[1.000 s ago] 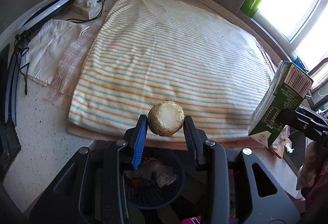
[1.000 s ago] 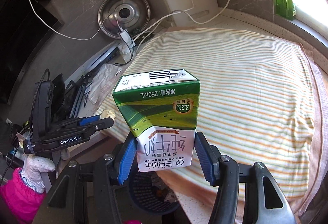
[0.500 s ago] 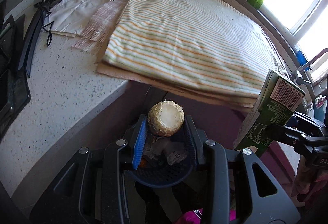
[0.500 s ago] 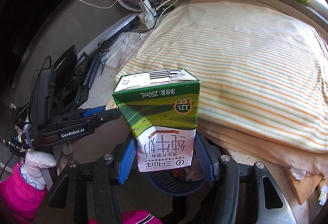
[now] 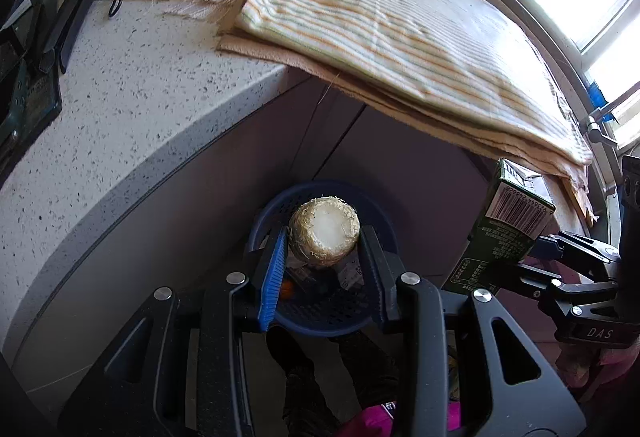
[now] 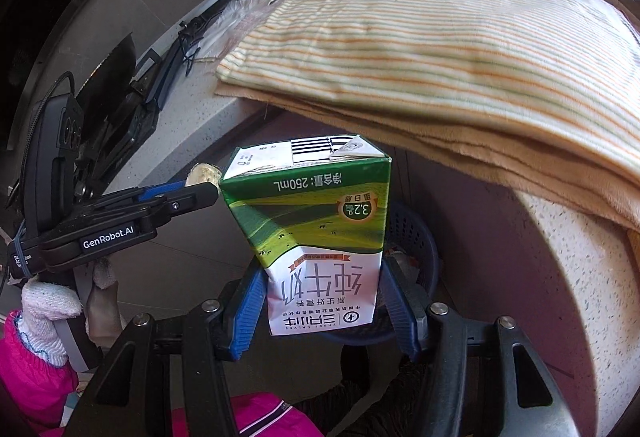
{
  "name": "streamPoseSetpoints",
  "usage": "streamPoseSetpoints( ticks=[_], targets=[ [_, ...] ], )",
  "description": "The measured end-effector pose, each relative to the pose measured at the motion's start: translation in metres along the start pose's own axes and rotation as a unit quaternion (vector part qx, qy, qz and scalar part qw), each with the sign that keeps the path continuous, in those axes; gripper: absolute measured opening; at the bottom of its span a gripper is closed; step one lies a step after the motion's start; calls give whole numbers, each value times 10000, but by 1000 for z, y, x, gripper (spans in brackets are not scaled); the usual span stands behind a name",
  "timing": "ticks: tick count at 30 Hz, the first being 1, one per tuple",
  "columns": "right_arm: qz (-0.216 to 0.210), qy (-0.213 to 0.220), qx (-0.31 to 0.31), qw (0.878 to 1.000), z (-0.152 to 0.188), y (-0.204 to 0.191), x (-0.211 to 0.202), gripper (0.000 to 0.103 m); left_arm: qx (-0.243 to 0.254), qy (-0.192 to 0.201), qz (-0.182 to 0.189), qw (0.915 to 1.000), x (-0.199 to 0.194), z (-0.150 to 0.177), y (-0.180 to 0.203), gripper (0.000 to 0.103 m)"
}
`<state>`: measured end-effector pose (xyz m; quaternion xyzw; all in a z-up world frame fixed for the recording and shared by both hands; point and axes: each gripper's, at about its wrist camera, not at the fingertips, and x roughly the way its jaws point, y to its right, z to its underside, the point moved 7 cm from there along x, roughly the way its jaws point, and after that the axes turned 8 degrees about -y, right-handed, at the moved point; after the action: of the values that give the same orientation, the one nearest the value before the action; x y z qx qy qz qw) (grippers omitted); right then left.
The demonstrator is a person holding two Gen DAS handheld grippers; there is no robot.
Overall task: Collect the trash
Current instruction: 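Carry the food and milk carton down to the blue wastebasket, then open both grippers to drop food and carton into the wastebasket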
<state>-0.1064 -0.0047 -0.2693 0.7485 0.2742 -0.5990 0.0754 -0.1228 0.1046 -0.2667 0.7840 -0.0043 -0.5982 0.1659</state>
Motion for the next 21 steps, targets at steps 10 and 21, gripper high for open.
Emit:
streamPoseSetpoints(
  ticks=[10,21],
  targets=[
    [174,-250,155,9994,16,14,34,59,-105,-358,-71,9993,39,23,-8,36],
    [350,-367,340,9981,21,27,64,59,-187,-631,-98,9978,77,30,-7,36]
  ],
)
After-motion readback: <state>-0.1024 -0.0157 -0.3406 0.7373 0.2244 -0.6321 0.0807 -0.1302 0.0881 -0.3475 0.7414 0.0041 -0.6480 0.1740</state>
